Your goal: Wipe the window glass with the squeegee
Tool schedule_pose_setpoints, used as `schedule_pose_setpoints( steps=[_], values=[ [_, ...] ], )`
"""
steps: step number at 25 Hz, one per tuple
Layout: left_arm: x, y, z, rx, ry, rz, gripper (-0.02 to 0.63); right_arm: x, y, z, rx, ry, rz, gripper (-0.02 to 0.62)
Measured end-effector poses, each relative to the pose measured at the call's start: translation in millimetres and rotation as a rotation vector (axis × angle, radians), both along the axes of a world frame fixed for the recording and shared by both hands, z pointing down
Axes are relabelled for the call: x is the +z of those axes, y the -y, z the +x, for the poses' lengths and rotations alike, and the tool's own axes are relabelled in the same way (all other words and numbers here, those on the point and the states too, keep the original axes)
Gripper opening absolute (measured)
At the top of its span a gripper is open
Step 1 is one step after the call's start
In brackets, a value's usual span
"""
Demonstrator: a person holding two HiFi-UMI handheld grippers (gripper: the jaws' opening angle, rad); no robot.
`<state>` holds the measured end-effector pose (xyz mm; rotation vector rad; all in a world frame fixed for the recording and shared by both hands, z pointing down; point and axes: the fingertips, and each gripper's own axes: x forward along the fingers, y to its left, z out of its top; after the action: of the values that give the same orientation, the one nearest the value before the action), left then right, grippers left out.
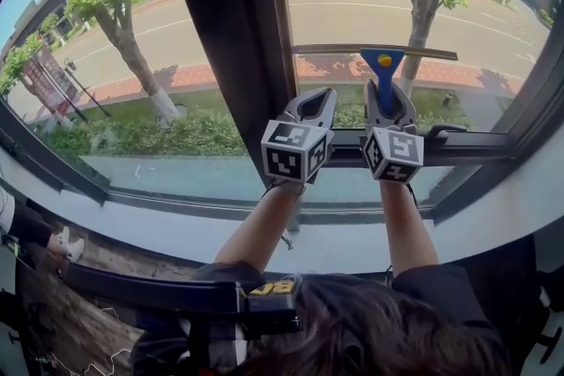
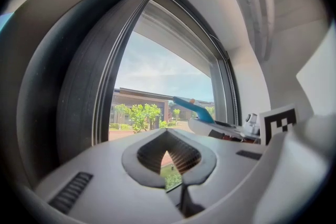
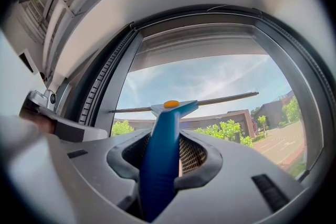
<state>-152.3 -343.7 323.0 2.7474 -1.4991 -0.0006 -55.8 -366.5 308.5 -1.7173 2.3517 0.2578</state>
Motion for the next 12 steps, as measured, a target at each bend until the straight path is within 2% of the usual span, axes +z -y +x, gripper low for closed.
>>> schedule_pose_setpoints(
  steps=[12],
  values=[
    [49,-7,3,0.021,0.003,-0.096,0.002,59,-6,-4,0.006,-0.002,-0.09,0.133]
  ],
)
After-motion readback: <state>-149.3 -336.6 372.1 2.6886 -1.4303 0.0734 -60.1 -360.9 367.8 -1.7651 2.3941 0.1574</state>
